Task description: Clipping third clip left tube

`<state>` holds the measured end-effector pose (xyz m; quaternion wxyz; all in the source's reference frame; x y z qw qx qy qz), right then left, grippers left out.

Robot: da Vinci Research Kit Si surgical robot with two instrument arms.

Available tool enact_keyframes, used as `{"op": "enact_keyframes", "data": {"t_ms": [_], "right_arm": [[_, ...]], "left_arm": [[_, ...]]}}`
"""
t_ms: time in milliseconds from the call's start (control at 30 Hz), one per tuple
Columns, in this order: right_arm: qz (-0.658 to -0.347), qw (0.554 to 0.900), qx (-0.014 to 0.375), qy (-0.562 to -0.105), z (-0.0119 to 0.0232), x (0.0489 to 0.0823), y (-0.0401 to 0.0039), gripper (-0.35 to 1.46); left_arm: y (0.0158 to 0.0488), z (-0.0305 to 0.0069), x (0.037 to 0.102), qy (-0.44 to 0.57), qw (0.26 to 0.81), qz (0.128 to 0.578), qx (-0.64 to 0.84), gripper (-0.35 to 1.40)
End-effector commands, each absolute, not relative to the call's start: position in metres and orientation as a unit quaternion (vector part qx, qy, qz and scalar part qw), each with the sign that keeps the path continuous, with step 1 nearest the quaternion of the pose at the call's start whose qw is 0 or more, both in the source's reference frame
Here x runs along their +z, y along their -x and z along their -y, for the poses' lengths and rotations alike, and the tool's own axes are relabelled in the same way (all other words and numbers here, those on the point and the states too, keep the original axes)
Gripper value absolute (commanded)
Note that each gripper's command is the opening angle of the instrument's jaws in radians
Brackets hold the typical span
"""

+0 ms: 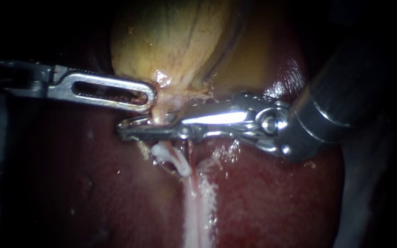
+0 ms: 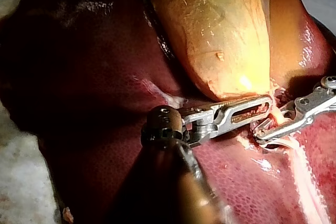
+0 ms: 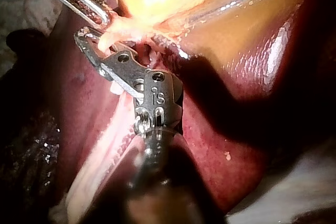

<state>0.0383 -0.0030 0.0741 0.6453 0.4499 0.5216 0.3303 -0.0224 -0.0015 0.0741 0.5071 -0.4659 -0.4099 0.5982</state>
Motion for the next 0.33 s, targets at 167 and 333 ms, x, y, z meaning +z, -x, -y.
{"op": "enact_keyframes", "data": {"t_ms": [167, 333], "right_arm": [[-0.517, 0.650, 0.329, -0.450, 0.0033, 0.0744, -0.0383, -0.35], [-0.516, 0.649, 0.330, -0.451, 0.0034, 0.0744, -0.0383, -0.35]], "left_arm": [[0.0224, 0.0015, 0.0742, 0.466, 0.507, 0.410, 0.598, -0.35], [0.0224, 0.0014, 0.0743, 0.466, 0.507, 0.410, 0.598, -0.35]]}}
